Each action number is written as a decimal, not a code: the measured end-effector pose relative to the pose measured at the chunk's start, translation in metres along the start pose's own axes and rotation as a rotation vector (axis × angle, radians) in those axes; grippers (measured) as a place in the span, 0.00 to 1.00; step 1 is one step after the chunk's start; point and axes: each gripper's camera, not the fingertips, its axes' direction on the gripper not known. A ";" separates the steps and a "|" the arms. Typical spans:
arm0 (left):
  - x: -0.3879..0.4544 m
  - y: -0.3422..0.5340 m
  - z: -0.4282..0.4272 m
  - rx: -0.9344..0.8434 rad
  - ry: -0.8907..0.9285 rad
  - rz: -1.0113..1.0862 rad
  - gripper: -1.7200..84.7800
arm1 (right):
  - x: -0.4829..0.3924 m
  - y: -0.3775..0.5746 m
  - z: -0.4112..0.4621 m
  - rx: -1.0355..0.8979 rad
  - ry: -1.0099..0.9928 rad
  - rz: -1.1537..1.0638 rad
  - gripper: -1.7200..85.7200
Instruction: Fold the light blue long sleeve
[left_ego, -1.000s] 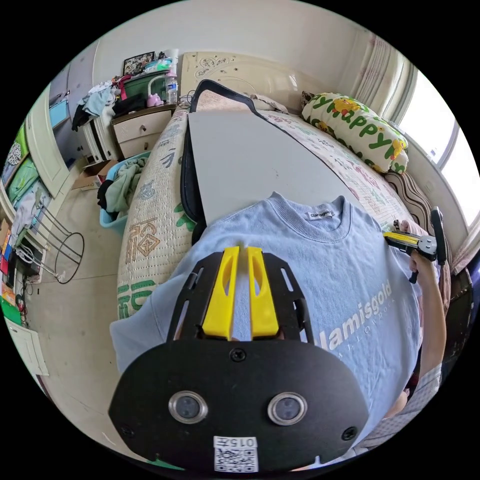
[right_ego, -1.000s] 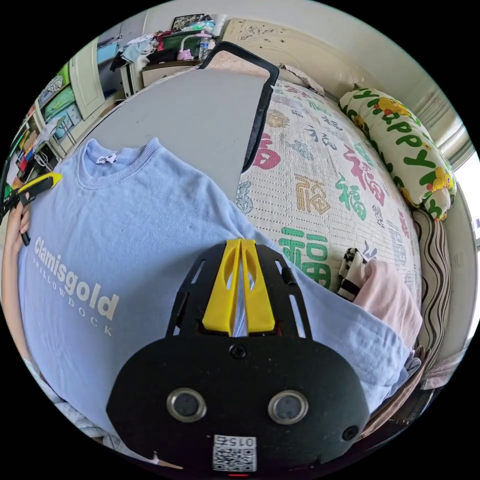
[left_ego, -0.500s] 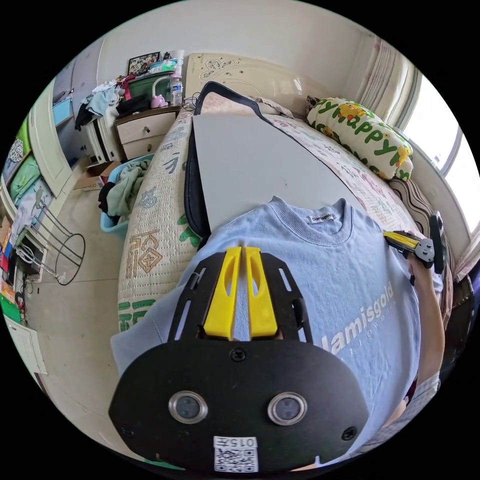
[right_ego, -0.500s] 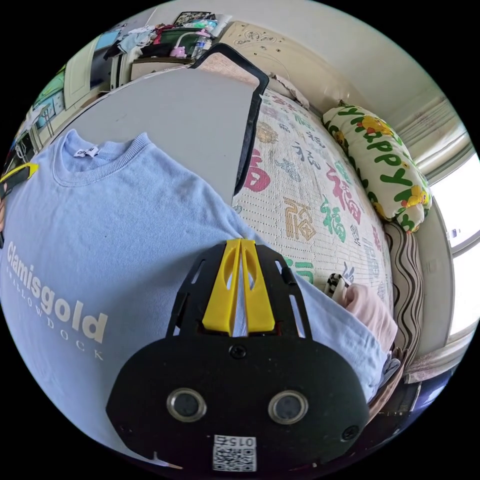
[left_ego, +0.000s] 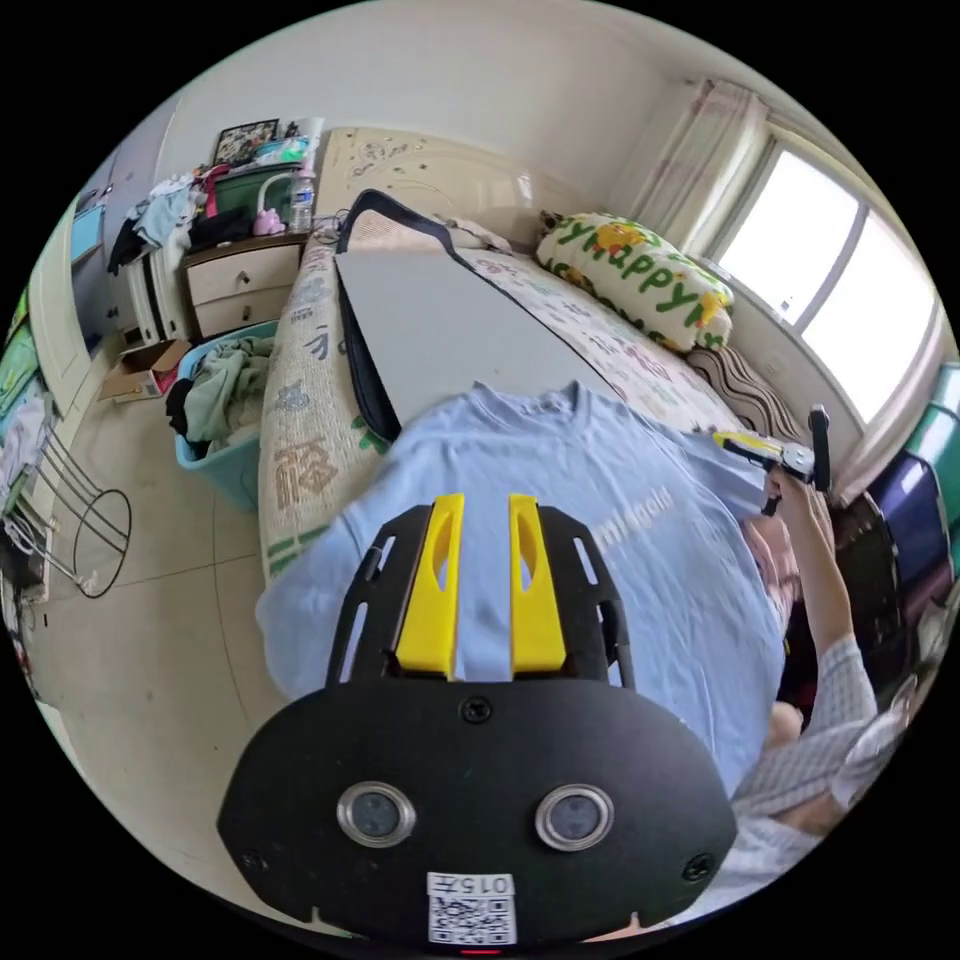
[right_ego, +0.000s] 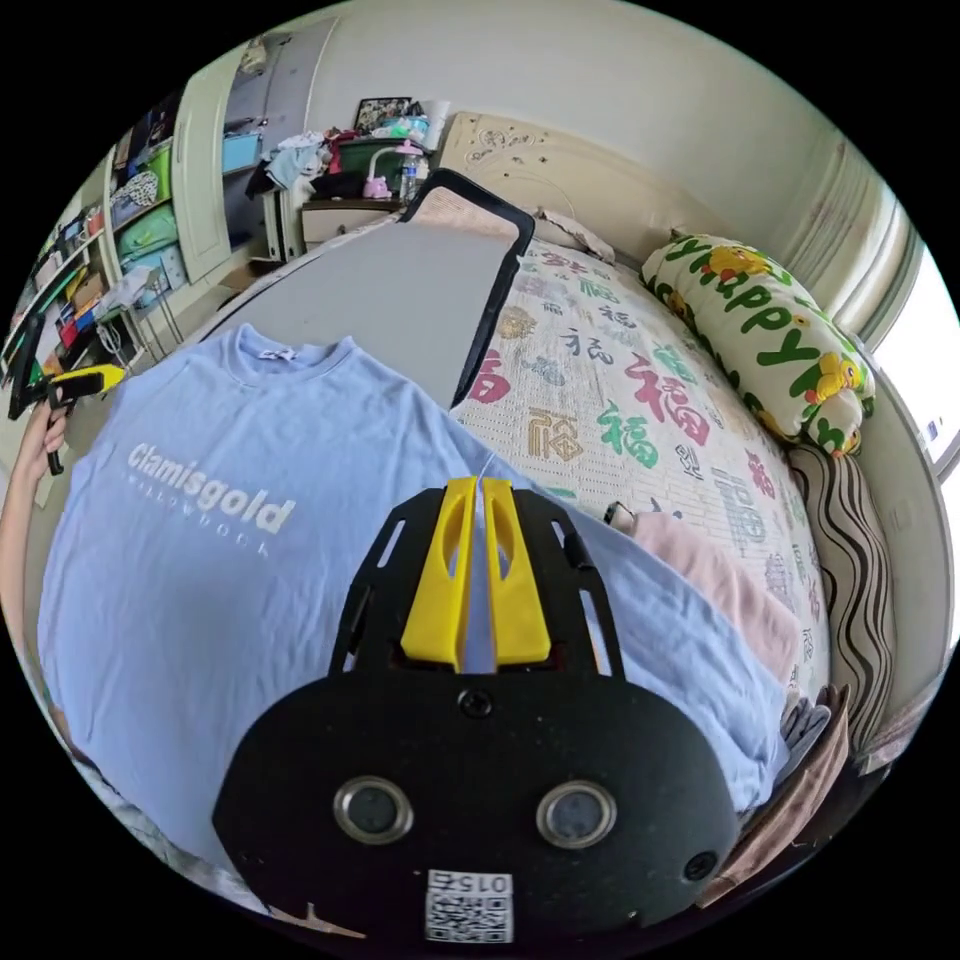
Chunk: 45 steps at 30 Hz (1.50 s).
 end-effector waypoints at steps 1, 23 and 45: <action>0.015 0.027 -0.019 -0.014 0.022 0.050 0.11 | 0.000 0.030 -0.023 0.002 -0.028 -0.031 0.02; 0.083 0.438 -0.139 0.210 0.127 0.001 0.15 | -0.007 0.475 -0.177 0.198 -0.299 0.256 0.11; 0.047 0.481 -0.142 0.313 0.169 -0.150 0.04 | 0.050 0.517 -0.197 0.206 -0.564 0.252 0.09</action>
